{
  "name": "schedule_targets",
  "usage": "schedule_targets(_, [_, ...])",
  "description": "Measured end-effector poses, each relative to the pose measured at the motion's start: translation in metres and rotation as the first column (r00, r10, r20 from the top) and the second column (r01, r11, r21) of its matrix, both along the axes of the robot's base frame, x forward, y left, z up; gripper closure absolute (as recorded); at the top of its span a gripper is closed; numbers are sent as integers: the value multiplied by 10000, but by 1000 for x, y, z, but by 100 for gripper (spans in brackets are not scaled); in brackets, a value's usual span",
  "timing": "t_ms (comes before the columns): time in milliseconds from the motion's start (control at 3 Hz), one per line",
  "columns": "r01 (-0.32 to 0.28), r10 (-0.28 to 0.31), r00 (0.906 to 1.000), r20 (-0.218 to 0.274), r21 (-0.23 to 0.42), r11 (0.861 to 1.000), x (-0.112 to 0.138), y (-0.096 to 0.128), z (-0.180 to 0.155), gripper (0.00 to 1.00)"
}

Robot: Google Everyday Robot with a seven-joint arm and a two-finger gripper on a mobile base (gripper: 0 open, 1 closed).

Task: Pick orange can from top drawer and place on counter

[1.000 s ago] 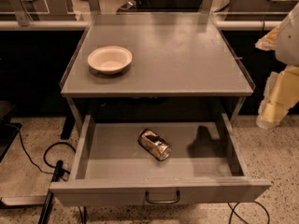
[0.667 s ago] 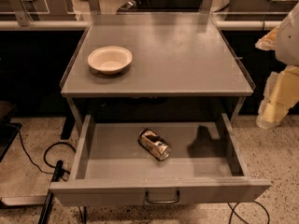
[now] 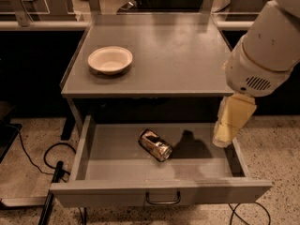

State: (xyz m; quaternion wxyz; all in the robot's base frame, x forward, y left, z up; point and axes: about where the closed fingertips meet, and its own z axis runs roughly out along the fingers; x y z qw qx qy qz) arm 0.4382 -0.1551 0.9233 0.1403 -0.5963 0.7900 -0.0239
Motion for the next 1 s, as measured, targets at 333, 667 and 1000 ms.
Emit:
schedule_targets(333, [0, 0, 10000, 0, 0, 10000, 0, 0, 0, 0])
schedule_targets(667, [406, -392, 9981, -481, 285, 9988, 1, 15, -31, 0])
schedule_targets(1000, [1157, -1085, 9867, -1207, 542, 9918, 12, 36, -77, 0])
